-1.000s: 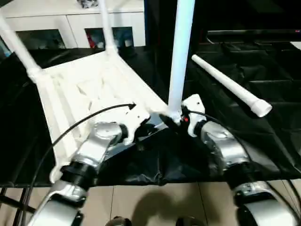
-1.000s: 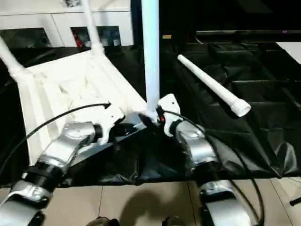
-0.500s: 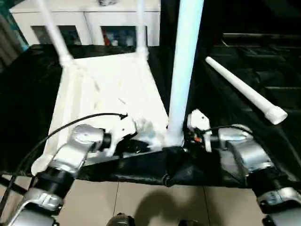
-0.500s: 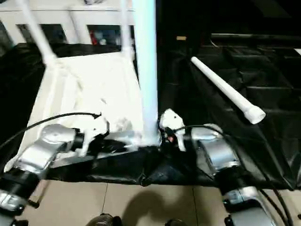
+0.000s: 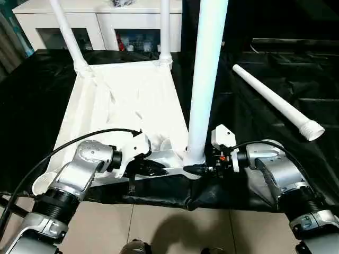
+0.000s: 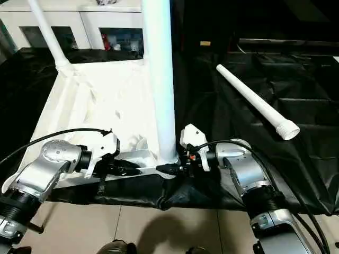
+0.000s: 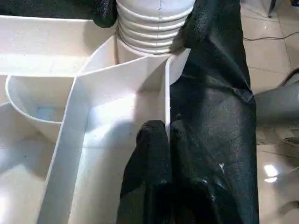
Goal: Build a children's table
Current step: Rotate leg to tighten
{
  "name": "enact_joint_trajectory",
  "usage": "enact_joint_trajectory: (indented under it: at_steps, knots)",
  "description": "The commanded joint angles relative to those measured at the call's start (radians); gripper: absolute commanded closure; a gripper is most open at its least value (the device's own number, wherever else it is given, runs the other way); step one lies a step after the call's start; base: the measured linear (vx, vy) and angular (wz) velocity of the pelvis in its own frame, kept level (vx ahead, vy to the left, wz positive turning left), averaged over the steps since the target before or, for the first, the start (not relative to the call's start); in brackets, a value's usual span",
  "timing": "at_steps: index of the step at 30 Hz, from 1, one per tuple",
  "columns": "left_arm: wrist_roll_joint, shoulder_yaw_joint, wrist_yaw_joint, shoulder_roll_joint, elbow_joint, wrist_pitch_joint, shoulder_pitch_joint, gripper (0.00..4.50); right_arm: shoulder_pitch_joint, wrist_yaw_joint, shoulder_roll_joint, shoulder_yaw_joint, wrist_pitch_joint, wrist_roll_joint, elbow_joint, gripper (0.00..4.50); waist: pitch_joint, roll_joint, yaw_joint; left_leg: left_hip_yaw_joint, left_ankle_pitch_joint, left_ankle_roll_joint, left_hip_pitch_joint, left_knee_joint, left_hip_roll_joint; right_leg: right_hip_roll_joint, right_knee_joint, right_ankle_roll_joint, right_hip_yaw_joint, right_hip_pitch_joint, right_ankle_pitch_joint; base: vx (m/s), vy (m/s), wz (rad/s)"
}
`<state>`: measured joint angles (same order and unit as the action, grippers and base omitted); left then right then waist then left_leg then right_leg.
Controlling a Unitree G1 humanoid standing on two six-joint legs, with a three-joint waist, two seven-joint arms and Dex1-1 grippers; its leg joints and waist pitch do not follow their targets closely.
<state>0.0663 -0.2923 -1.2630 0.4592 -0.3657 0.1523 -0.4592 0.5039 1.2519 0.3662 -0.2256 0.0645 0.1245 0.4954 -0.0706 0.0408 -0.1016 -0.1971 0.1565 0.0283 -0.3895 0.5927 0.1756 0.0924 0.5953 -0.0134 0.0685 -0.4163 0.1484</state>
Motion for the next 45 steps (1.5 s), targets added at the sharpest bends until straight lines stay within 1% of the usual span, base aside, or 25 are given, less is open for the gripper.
enact_joint_trajectory:
  at_steps: [1,5,8,10,11,12,13,14,16,17,18,19,21,22,23,25,27,29,31,33,35,38,41,44,45]
  knots:
    - [0.021,-0.004,0.003,-0.015,0.043,-0.010,-0.010,4.50,0.001,0.032,-0.018,-0.020,0.014,0.024,-0.013,1.73,0.083,-0.008,0.004,0.025,0.305,-0.027,0.026,-0.071,0.055,0.056,-0.070,-0.202,-0.042,0.045,0.341,0.000,0.000,0.00]
    - [0.017,0.015,0.071,-0.055,0.018,0.009,-0.026,4.50,-0.008,-0.041,-0.050,0.007,0.010,0.024,0.005,1.77,0.083,-0.008,0.004,0.025,0.302,-0.027,0.026,-0.071,0.055,0.056,-0.069,-0.202,-0.042,0.046,0.339,0.000,0.000,0.00]
    - [0.000,0.041,0.198,-0.128,-0.031,0.015,-0.061,4.50,0.009,-0.234,-0.116,0.064,-0.001,0.005,0.082,1.78,0.081,-0.009,0.011,0.026,0.320,-0.014,0.026,-0.070,0.051,0.058,-0.074,-0.198,-0.041,0.044,0.374,0.000,0.000,0.00]
    - [-0.034,0.056,0.356,-0.217,-0.100,0.014,-0.107,4.50,0.039,-0.467,-0.194,0.119,-0.023,-0.018,0.181,1.78,0.079,-0.007,0.028,0.032,0.353,0.015,0.029,-0.071,0.047,0.059,-0.082,-0.177,-0.037,0.042,0.429,0.000,0.000,0.00]
    - [-0.034,0.056,0.356,-0.217,-0.100,0.014,-0.107,4.50,0.039,-0.467,-0.194,0.119,-0.023,-0.018,0.181,1.78,0.079,-0.007,0.028,0.032,0.353,0.015,0.029,-0.071,0.047,0.059,-0.082,-0.177,-0.037,0.042,0.429,0.000,0.000,0.00]
    - [-0.047,0.055,0.420,-0.262,-0.125,0.021,-0.125,4.50,0.060,-0.578,-0.237,0.145,-0.017,-0.020,0.229,1.78,0.079,-0.007,0.041,0.034,0.365,0.022,0.027,-0.072,0.045,0.059,-0.083,-0.165,-0.035,0.044,0.440,0.000,0.000,0.00]
    - [-0.050,0.054,0.437,-0.276,-0.130,0.026,-0.128,4.50,0.067,-0.610,-0.253,0.154,-0.010,-0.016,0.243,1.78,0.080,-0.003,0.043,0.034,0.372,0.021,0.030,-0.071,0.044,0.059,-0.087,-0.164,-0.035,0.042,0.445,0.000,0.000,0.00]
    - [-0.056,0.052,0.465,-0.298,-0.138,0.029,-0.133,4.50,0.080,-0.674,-0.280,0.170,-0.008,-0.015,0.262,1.78,0.081,-0.002,0.047,0.033,0.368,0.012,0.028,-0.068,0.041,0.059,-0.088,-0.163,-0.036,0.043,0.436,0.000,0.000,0.00]
    - [-0.065,0.048,0.493,-0.320,-0.148,0.030,-0.140,4.50,0.091,-0.720,-0.308,0.181,-0.010,-0.011,0.277,1.78,0.084,-0.007,0.052,0.031,0.348,-0.002,0.024,-0.068,0.041,0.057,-0.087,-0.167,-0.036,0.045,0.413,0.000,0.000,0.00]
    - [-0.072,0.044,0.515,-0.335,-0.155,0.031,-0.144,4.50,0.100,-0.755,-0.331,0.191,-0.014,-0.012,0.289,1.78,0.084,-0.005,0.050,0.031,0.341,-0.007,0.025,-0.067,0.040,0.057,-0.088,-0.167,-0.035,0.046,0.407,0.000,0.000,0.00]
    - [-0.082,0.039,0.549,-0.361,-0.166,0.034,-0.154,4.50,0.122,-0.843,-0.370,0.211,-0.014,-0.012,0.316,1.78,0.085,0.000,0.053,0.029,0.322,-0.013,0.023,-0.068,0.041,0.055,-0.085,-0.177,-0.037,0.044,0.377,0.000,0.000,0.00]
    - [-0.084,0.036,0.554,-0.367,-0.167,0.034,-0.156,4.50,0.127,-0.853,-0.381,0.216,-0.015,-0.008,0.321,1.78,0.088,-0.001,0.052,0.029,0.316,-0.015,0.024,-0.066,0.040,0.054,-0.082,-0.183,-0.034,0.046,0.356,0.000,0.000,0.00]
    - [-0.090,0.031,0.551,-0.372,-0.168,0.029,-0.157,4.50,0.130,-0.864,-0.391,0.212,-0.025,-0.019,0.324,1.78,0.089,-0.001,0.052,0.028,0.305,-0.025,0.021,-0.066,0.042,0.054,-0.079,-0.192,-0.035,0.049,0.318,0.000,0.000,0.00]
    - [-0.100,0.024,0.543,-0.374,-0.171,0.018,-0.157,4.50,0.133,-0.863,-0.399,0.209,-0.044,-0.031,0.333,1.43,0.089,-0.002,0.052,0.028,0.300,-0.029,0.019,-0.067,0.042,0.053,-0.077,-0.194,-0.035,0.051,0.306,0.000,0.000,0.00]
    - [-0.104,0.019,0.534,-0.371,-0.169,0.011,-0.156,4.50,0.135,-0.857,-0.402,0.210,-0.049,-0.030,0.337,1.43,0.090,-0.004,0.051,0.027,0.297,-0.033,0.020,-0.067,0.043,0.054,-0.077,-0.197,-0.035,0.050,0.301,0.000,0.000,0.00]
    - [-0.096,0.013,0.502,-0.359,-0.152,0.004,-0.144,4.50,0.145,-0.840,-0.404,0.226,-0.055,-0.012,0.347,1.08,0.087,-0.004,0.053,0.026,0.313,-0.037,0.021,-0.066,0.042,0.057,-0.081,-0.196,-0.034,0.050,0.333,0.000,0.000,0.00]
    - [-0.088,0.013,0.485,-0.351,-0.143,-0.002,-0.137,4.50,0.155,-0.850,-0.399,0.236,-0.068,-0.011,0.357,1.06,0.085,-0.002,0.053,0.029,0.329,-0.034,0.023,-0.068,0.044,0.057,-0.085,-0.186,-0.034,0.047,0.371,0.000,0.000,0.00]
    - [-0.076,0.012,0.450,-0.333,-0.126,-0.011,-0.124,4.50,0.164,-0.854,-0.380,0.226,-0.095,-0.037,0.364,0.67,0.086,-0.002,0.053,0.028,0.329,-0.028,0.023,-0.070,0.045,0.055,-0.081,-0.192,-0.035,0.046,0.351,0.000,0.000,0.00]
    - [-0.061,0.017,0.416,-0.316,-0.108,-0.010,-0.112,4.50,0.165,-0.829,-0.356,0.213,-0.105,-0.054,0.357,0.67,0.087,-0.003,0.053,0.028,0.328,-0.027,0.023,-0.070,0.046,0.056,-0.078,-0.200,-0.036,0.047,0.331,0.000,0.000,0.00]
    - [-0.048,0.021,0.373,-0.289,-0.090,-0.013,-0.100,4.50,0.159,-0.786,-0.312,0.198,-0.097,-0.071,0.344,0.67,0.087,-0.002,0.048,0.025,0.315,-0.039,0.023,-0.068,0.046,0.056,-0.075,-0.210,-0.037,0.048,0.311,0.000,0.000,0.00]
    - [-0.046,0.023,0.357,-0.280,-0.084,-0.013,-0.096,4.50,0.157,-0.766,-0.292,0.188,-0.106,-0.086,0.344,0.67,0.087,-0.004,0.047,0.024,0.312,-0.039,0.022,-0.067,0.044,0.054,-0.076,-0.204,-0.037,0.049,0.315,0.000,0.000,0.00]
    - [-0.029,0.032,0.304,-0.249,-0.068,-0.012,-0.086,4.50,0.128,-0.619,-0.221,0.155,-0.126,-0.090,0.295,0.67,0.085,-0.006,0.045,0.024,0.314,-0.041,0.022,-0.067,0.046,0.055,-0.079,-0.194,-0.037,0.050,0.338,0.000,0.000,0.00]
    - [-0.017,0.036,0.247,-0.217,-0.057,-0.015,-0.079,4.50,0.088,-0.451,-0.161,0.110,-0.134,-0.079,0.221,0.67,0.087,-0.006,0.040,0.023,0.295,-0.053,0.020,-0.066,0.048,0.053,-0.074,-0.199,-0.038,0.051,0.312,0.000,0.000,0.00]
    - [-0.005,0.030,0.179,-0.172,-0.047,-0.012,-0.072,4.50,0.042,-0.269,-0.089,0.050,-0.132,-0.056,0.133,0.67,0.085,-0.009,0.027,0.022,0.294,-0.068,0.021,-0.065,0.051,0.052,-0.074,-0.194,-0.037,0.052,0.319,0.000,0.000,0.00]
    - [-0.002,0.028,0.161,-0.160,-0.045,-0.012,-0.071,4.50,0.032,-0.229,-0.071,0.035,-0.130,-0.052,0.114,0.67,0.084,-0.007,0.024,0.022,0.297,-0.071,0.020,-0.067,0.053,0.053,-0.073,-0.196,-0.038,0.049,0.329,0.000,0.000,0.00]
